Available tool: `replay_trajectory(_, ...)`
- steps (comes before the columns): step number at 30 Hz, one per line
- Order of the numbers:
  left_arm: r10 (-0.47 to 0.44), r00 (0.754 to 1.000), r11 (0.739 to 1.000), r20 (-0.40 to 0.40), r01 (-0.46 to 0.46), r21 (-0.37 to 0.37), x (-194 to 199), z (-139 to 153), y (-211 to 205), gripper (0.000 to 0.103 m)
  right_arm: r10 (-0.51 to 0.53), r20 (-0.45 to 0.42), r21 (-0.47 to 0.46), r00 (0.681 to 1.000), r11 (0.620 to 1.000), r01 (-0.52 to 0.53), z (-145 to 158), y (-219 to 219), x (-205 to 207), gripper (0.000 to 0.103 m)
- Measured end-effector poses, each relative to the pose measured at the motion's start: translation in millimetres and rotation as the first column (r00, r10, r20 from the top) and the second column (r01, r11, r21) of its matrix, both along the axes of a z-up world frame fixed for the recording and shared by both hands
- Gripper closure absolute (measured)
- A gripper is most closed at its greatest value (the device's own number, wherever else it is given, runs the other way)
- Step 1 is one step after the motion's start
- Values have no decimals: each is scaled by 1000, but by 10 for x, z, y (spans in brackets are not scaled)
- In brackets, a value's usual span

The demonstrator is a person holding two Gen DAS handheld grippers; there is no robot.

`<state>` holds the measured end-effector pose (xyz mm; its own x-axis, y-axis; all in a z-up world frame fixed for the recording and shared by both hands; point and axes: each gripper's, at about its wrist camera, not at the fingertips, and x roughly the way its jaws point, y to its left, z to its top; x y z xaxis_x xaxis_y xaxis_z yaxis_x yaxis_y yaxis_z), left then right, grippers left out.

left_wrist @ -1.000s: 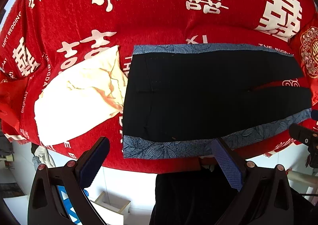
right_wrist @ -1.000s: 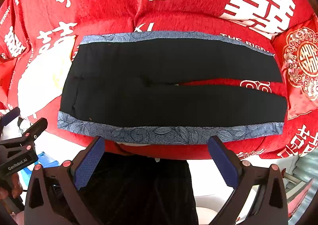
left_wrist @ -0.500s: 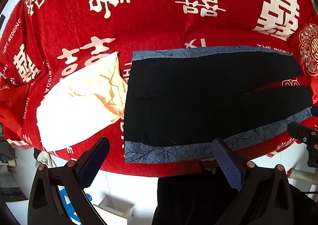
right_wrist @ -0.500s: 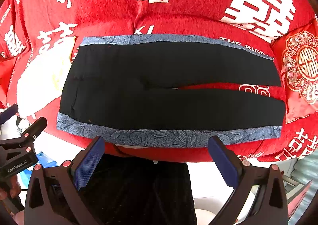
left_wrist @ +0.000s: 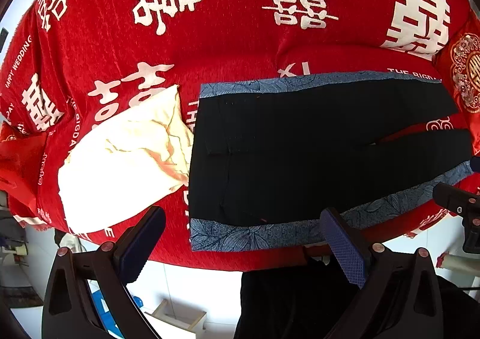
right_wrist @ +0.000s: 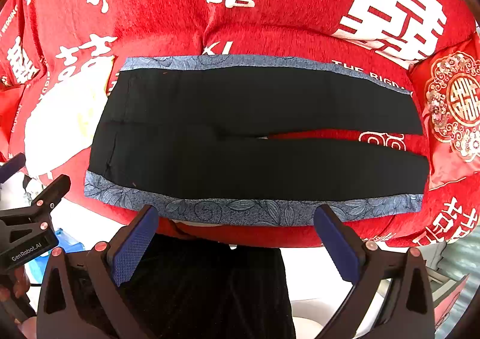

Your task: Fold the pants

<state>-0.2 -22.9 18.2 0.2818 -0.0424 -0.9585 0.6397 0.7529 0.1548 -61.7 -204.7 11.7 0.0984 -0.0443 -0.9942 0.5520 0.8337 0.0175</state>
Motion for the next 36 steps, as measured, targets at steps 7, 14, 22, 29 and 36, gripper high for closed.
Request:
replay_trajectory(7,-2,1000,1000,7,2,1,13,11,-26,0,0,0,0,1000,1000,0,12,-43,22,0)
replay_trajectory(14,-2,1000,1000,7,2,6,28,13,-50,0,-1,-1,5,1000,1000,1,-6,-64,39,0)
replay_trajectory(22,8,1000,1000,6,-8,15,57,-4,-77,0,0,-1,11,1000,1000,0,-33,-106,48,0)
replay_trajectory(29,8,1000,999,5,-8,31,51,-16,-151,0,4,-1,24,1000,1000,-4,-64,-167,31,0)
replay_trajectory(36,14,1000,999,5,-14,43,-30,23,-245,0,17,14,36,1000,999,-18,-47,-268,-25,0)
